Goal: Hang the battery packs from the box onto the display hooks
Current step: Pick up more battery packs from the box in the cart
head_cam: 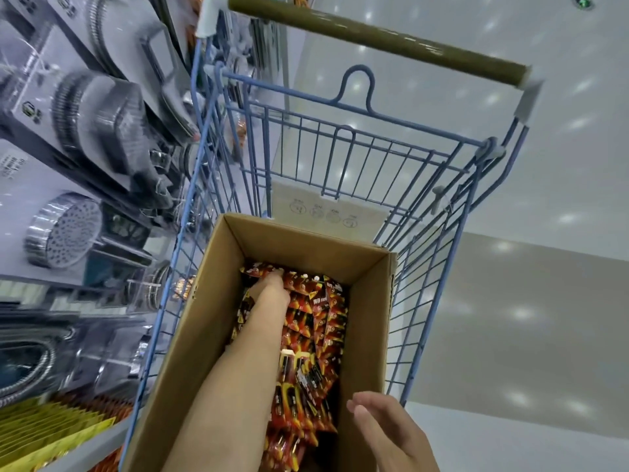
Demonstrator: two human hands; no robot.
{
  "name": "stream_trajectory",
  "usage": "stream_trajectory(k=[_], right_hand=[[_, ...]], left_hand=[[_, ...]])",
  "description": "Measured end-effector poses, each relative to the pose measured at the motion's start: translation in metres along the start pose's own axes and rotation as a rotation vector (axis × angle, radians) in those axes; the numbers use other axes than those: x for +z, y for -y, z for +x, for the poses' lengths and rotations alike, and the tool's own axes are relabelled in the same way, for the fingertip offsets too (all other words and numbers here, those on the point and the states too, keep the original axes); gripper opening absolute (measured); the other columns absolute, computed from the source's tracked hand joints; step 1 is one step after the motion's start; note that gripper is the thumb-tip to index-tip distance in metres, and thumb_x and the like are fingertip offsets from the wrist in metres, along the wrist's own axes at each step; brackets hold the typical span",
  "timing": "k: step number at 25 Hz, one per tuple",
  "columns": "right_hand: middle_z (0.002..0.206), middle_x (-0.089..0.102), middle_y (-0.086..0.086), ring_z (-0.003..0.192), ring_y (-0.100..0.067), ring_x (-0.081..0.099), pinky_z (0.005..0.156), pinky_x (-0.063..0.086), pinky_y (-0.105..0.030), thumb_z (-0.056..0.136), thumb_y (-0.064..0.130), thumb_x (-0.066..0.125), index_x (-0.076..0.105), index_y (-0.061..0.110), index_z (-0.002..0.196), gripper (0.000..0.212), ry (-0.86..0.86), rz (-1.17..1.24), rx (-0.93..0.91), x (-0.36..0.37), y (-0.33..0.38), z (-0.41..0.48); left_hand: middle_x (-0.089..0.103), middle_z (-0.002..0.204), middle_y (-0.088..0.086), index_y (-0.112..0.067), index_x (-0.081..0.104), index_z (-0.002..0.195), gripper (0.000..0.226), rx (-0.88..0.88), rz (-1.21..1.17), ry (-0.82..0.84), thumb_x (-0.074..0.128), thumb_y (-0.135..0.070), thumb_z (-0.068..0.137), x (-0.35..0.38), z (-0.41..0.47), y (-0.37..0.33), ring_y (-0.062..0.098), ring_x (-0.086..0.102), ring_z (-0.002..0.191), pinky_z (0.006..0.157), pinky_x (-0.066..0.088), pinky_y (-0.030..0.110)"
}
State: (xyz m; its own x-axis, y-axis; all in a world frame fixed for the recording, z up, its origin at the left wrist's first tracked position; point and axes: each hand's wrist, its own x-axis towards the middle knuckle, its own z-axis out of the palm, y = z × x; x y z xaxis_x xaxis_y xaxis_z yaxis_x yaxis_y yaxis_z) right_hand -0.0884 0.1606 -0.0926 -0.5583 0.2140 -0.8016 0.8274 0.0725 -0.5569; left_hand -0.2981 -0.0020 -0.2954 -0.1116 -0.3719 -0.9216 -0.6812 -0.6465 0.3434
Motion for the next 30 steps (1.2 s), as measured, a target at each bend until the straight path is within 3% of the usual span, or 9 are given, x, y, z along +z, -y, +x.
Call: stream_trajectory(k=[5, 9, 13, 16, 18, 20, 23, 26, 30], right_hand=[[0.102, 0.076, 0.012, 0.103, -0.007, 0.067, 0.091, 0.053, -0.026, 0.097, 0.023, 0.069, 0.074, 0.028, 0.098, 0.008, 0.015, 0.039, 0.02, 0.006, 0.021, -0.007], [0.11, 0.068, 0.01, 0.107, -0.008, 0.063, 0.101, 0.053, -0.034, 0.099, 0.032, 0.064, 0.07, 0.032, 0.105, 0.008, 0.075, -0.036, 0.005, 0.026, 0.037, 0.023], [0.109, 0.068, -0.002, 0.099, -0.017, 0.067, 0.087, 0.056, -0.031, 0.099, 0.021, 0.062, 0.063, 0.014, 0.113, 0.015, 0.166, 0.066, 0.145, 0.075, 0.045, 0.097], [0.119, 0.064, -0.003, 0.095, -0.015, 0.067, 0.078, 0.057, -0.024, 0.1, 0.016, 0.061, 0.055, 0.008, 0.132, 0.034, 0.101, -0.366, -0.07, 0.113, 0.043, 0.158], [0.139, 0.058, -0.01, 0.121, -0.024, 0.061, 0.102, 0.054, -0.037, 0.1, 0.016, 0.06, 0.05, 0.008, 0.143, 0.045, 0.059, -0.712, -0.237, 0.131, 0.045, 0.194], [0.146, 0.052, -0.014, 0.135, -0.032, 0.049, 0.112, 0.045, -0.045, 0.1, 0.022, 0.059, 0.049, 0.007, 0.143, 0.046, 0.003, -0.978, -0.34, 0.136, 0.052, 0.225], [0.156, 0.039, -0.013, 0.146, -0.033, 0.034, 0.116, 0.037, -0.047, 0.1, 0.04, 0.059, 0.042, 0.007, 0.149, 0.061, 0.01, -1.154, -0.235, 0.136, 0.066, 0.256], [0.16, 0.031, -0.012, 0.149, -0.032, 0.028, 0.118, 0.035, -0.048, 0.091, 0.058, 0.067, 0.034, 0.009, 0.155, 0.087, 0.056, -1.256, -0.152, 0.14, 0.06, 0.259], [0.159, 0.033, -0.015, 0.147, -0.034, 0.032, 0.116, 0.04, -0.048, 0.091, 0.055, 0.068, 0.036, 0.009, 0.153, 0.083, 0.009, -1.319, -0.274, 0.151, 0.042, 0.243]], left_hand=[[0.079, 0.104, 0.009, -0.02, 0.072, 0.12, 0.03, 0.149, 0.031, 0.161, 0.077, -0.02, 0.091, -0.091, -0.07, 0.022, 0.029, 0.077, 0.091, 0.08, 0.062, 0.044], [0.08, 0.101, 0.013, -0.027, 0.07, 0.118, 0.022, 0.118, 0.149, 0.232, 0.069, -0.021, 0.097, -0.182, -0.145, 0.031, 0.039, 0.078, 0.089, 0.087, 0.057, 0.069], [0.079, 0.108, 0.016, -0.023, 0.068, 0.129, 0.034, 0.112, 0.092, 0.265, 0.067, -0.016, 0.096, -0.238, -0.178, 0.035, 0.041, 0.077, 0.095, 0.087, 0.058, 0.064], [0.08, 0.102, 0.013, -0.021, 0.069, 0.126, 0.039, 0.165, 0.082, 0.24, 0.071, -0.014, 0.088, -0.255, -0.189, 0.03, 0.034, 0.079, 0.086, 0.083, 0.058, 0.05], [0.08, 0.101, 0.013, -0.021, 0.071, 0.123, 0.045, 0.17, 0.093, 0.22, 0.075, -0.015, 0.078, -0.264, -0.19, 0.027, 0.033, 0.079, 0.084, 0.083, 0.057, 0.049], [0.08, 0.102, 0.014, -0.02, 0.073, 0.121, 0.049, 0.163, 0.101, 0.191, 0.076, -0.014, 0.073, -0.273, -0.187, 0.027, 0.035, 0.079, 0.084, 0.086, 0.057, 0.051], [0.08, 0.099, 0.015, -0.017, 0.074, 0.121, 0.06, 0.159, 0.09, 0.179, 0.087, -0.019, 0.062, -0.281, -0.189, 0.026, 0.034, 0.079, 0.08, 0.084, 0.056, 0.048], [0.08, 0.096, 0.015, -0.019, 0.076, 0.112, 0.097, 0.105, 0.093, 0.229, 0.106, -0.039, 0.022, -0.282, -0.192, 0.026, 0.034, 0.078, 0.078, 0.079, 0.056, 0.045], [0.08, 0.09, 0.017, -0.01, 0.07, 0.118, 0.036, 0.119, 0.11, 0.287, 0.072, 0.0, 0.083, -0.282, -0.197, 0.024, 0.03, 0.078, 0.068, 0.054, 0.06, 0.037]])
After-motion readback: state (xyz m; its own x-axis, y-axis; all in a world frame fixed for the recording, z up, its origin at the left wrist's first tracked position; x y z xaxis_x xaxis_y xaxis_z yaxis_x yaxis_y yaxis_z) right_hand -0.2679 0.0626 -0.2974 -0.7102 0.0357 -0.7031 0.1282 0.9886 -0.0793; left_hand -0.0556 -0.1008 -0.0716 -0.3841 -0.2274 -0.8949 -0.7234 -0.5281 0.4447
